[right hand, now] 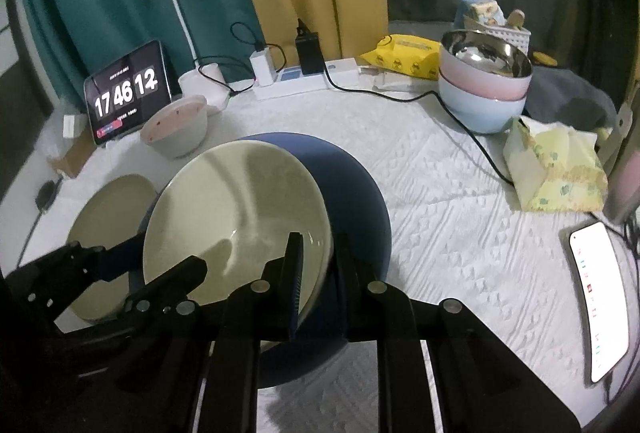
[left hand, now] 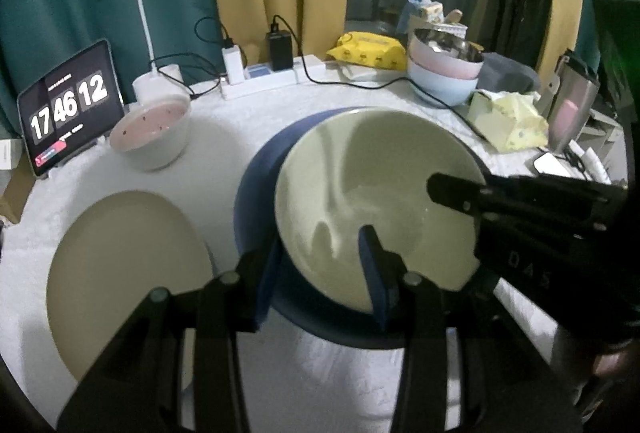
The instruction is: Organize plates and bowls
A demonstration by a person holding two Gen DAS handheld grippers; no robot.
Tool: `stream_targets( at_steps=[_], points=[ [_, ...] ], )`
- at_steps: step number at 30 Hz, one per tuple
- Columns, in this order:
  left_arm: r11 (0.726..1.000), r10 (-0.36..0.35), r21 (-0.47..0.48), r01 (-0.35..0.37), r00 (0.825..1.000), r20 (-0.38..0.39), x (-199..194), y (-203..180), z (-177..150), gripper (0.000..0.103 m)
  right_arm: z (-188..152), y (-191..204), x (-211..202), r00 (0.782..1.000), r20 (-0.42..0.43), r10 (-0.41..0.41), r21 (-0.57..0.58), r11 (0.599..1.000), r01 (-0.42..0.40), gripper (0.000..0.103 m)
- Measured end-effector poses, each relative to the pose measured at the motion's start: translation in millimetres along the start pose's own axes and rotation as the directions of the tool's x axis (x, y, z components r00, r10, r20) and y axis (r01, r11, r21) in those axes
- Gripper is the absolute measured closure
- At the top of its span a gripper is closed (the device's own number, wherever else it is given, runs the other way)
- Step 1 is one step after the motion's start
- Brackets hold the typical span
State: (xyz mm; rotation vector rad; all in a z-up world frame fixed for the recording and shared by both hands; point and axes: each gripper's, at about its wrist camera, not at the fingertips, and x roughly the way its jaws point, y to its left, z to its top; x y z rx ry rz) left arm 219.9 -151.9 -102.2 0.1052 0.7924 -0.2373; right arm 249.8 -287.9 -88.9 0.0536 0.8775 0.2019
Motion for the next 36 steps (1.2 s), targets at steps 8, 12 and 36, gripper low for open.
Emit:
stream_targets(
  at_steps=[8, 12, 36],
  points=[
    [0.998, 0.022, 0.056, -0.022, 1.000, -0.004, -4.1, -11.4, -3.1, 0.062, 1.4, 2.0, -1.6, 1.000, 0.002, 0.031, -0.065, 0.997, -0.031, 0.073],
    [0.997, 0.044, 0.067, -0.044, 0.999, -0.007, -2.5, -15.7, -4.9, 0.062, 1.0, 6.0, -3.2, 0.999, 0.020, 0.045, -0.094, 0.995, -0.043, 0.057],
    [0.997, 0.079, -0.004, -0.079, 0.996, 0.038, -9.8, 1.4, 8.6, 0.058, 14.2, -11.5, -9.7, 0.994, 0.059, 0.092, -0.048, 0.995, -0.089, 0.056]
  ],
)
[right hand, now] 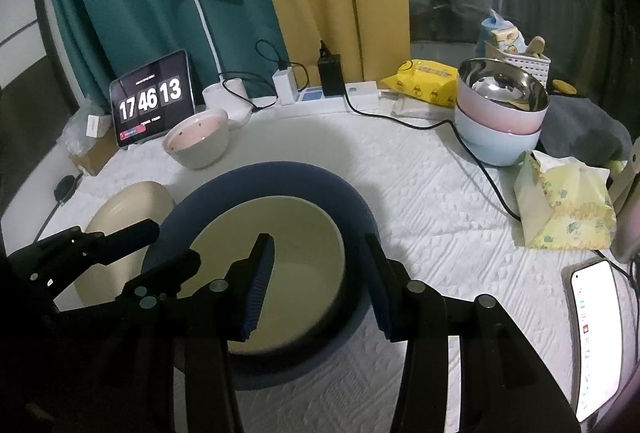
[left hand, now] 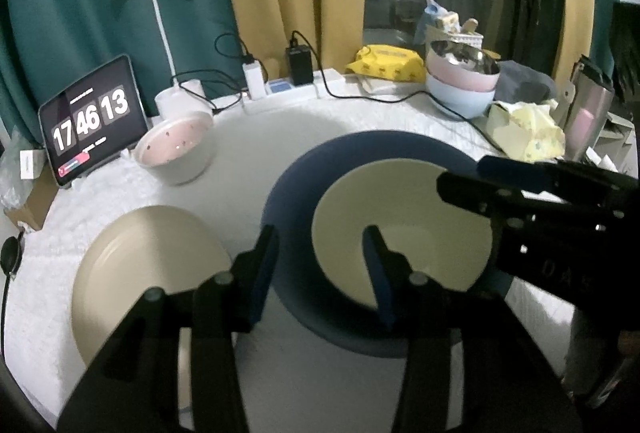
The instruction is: Organize plates and bowls
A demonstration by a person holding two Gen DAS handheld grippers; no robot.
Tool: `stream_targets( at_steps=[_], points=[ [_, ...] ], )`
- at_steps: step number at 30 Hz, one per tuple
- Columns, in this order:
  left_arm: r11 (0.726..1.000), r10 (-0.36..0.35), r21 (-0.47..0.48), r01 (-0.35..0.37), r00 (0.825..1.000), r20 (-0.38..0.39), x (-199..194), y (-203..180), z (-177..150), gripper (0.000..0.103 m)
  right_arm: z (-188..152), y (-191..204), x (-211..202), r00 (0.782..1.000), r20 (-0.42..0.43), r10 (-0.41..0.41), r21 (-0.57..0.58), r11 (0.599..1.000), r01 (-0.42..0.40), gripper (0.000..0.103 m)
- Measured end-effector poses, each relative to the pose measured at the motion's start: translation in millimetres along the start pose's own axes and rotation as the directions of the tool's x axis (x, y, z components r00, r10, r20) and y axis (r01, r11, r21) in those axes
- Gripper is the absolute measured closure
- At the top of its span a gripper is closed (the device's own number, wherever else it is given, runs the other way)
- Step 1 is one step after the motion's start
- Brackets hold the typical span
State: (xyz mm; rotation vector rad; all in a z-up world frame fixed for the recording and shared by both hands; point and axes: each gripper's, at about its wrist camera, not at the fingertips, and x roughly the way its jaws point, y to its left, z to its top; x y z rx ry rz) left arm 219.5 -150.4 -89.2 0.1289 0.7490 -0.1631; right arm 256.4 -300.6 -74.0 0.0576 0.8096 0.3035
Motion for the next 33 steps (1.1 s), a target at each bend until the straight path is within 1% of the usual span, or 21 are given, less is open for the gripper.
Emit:
stream_targets(
  at_steps=[9, 17, 24, 33],
  points=[
    [0.999, -0.006, -0.034, 0.006, 1.000, 0.020, -4.8, 21.3, 4.9, 0.057, 12.7, 3.9, -1.2, 1.000, 0.008, -0.027, 0.001, 1.000, 0.027, 0.056],
    [0.998, -0.013, -0.060, 0.016, 0.999, 0.046, -9.8, 45.2, 5.4, 0.057, 23.8, 19.7, 0.8, 0.999, 0.009, -0.037, -0.017, 0.999, 0.037, 0.056],
    [0.996, -0.008, -0.091, 0.015, 0.997, 0.072, -14.9, 72.4, 5.1, 0.057, 33.9, 43.2, 6.2, 0.999, 0.006, -0.043, -0.051, 0.998, 0.043, 0.056],
    [0.991, -0.002, -0.132, 0.012, 0.997, 0.080, -15.1, 111.7, 8.3, 0.057, 46.0, 78.5, 19.1, 0.999, -0.004, -0.034, -0.100, 0.994, 0.033, 0.056]
  ],
)
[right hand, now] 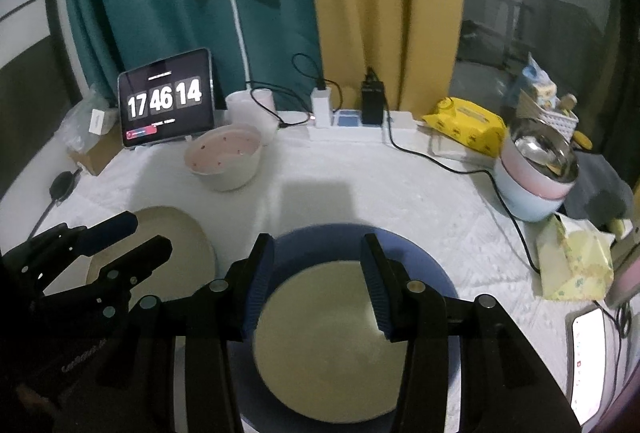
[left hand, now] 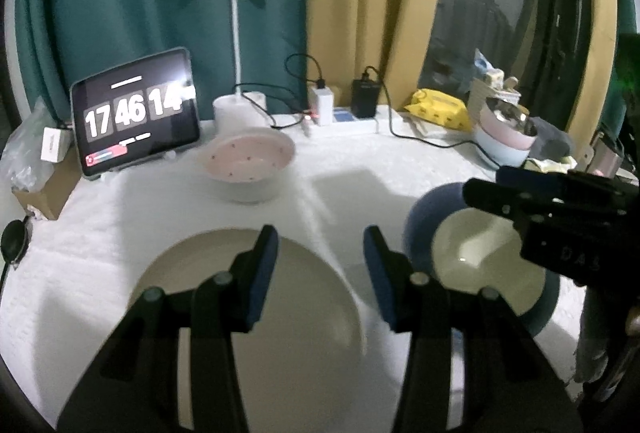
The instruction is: Organize plates and bowls
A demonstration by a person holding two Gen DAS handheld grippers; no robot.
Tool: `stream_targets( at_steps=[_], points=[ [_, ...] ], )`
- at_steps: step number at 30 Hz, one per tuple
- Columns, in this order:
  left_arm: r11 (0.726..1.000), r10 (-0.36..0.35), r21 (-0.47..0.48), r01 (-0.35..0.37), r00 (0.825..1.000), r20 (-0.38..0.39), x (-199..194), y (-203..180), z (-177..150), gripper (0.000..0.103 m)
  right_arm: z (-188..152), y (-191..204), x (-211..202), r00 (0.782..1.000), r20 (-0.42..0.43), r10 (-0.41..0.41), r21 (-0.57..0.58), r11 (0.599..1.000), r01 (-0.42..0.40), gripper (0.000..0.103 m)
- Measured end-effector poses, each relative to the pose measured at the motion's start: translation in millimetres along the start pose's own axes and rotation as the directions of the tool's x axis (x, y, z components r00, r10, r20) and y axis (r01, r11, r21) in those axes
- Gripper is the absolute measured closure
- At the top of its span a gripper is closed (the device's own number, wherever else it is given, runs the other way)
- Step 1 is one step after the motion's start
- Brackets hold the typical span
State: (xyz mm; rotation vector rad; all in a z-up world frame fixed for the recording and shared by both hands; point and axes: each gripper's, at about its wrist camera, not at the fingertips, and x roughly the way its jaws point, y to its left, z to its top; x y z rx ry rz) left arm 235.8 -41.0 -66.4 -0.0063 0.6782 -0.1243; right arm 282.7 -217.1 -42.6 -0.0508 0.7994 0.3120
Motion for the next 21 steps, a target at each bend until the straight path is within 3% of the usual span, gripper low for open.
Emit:
stream_targets(
  at_steps=[21],
  points=[
    [0.998, 0.004, -0.068, -0.004, 1.000, -0.004, 20.9, 85.3, 25.6, 0.057, 49.3, 60.7, 50.1, 0.998, -0.041, 0.038, -0.021, 0.999, -0.039, 0.056]
  ],
)
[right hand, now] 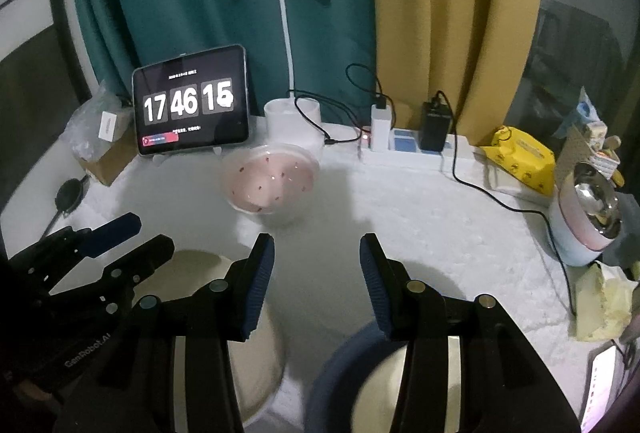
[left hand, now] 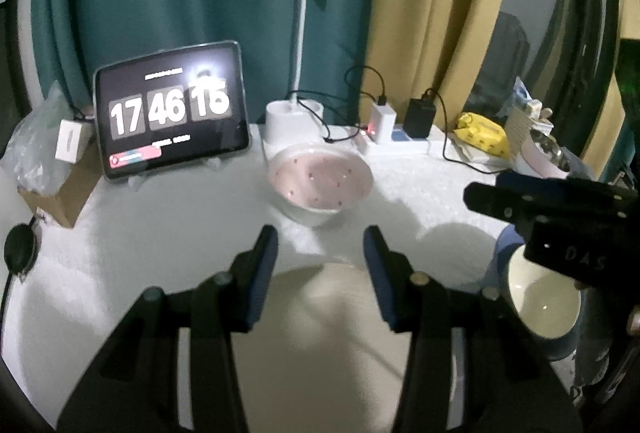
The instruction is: Organize plates and bowls
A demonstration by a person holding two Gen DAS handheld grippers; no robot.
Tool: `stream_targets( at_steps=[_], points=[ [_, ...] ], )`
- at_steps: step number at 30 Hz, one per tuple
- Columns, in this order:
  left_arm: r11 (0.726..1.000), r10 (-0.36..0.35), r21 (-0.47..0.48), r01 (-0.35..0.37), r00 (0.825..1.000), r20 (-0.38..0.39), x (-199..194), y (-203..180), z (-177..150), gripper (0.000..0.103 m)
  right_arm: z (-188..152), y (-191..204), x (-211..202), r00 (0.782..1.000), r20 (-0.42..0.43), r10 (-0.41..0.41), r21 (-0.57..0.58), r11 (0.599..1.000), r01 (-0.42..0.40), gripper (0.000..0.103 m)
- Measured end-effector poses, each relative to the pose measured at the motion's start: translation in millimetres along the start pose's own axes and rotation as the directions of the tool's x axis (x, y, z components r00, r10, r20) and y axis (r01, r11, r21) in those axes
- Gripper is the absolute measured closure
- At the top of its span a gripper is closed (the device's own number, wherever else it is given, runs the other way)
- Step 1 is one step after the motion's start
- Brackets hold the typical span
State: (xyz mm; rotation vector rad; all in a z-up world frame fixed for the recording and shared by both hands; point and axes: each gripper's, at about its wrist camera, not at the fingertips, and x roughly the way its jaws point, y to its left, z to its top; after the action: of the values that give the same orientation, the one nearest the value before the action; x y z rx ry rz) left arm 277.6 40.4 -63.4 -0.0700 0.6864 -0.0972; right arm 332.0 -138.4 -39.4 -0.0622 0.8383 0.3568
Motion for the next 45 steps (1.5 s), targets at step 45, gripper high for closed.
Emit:
stream_targets(
  at_steps=[45],
  points=[
    [0.990, -0.130, -0.095, 0.108, 0.955, -0.267, 163.5, 73.4, 46.0, 0.058, 24.3, 5.8, 141.6, 0.987, -0.155, -0.045, 0.484, 0.868, 0.115, 0.074]
  ],
)
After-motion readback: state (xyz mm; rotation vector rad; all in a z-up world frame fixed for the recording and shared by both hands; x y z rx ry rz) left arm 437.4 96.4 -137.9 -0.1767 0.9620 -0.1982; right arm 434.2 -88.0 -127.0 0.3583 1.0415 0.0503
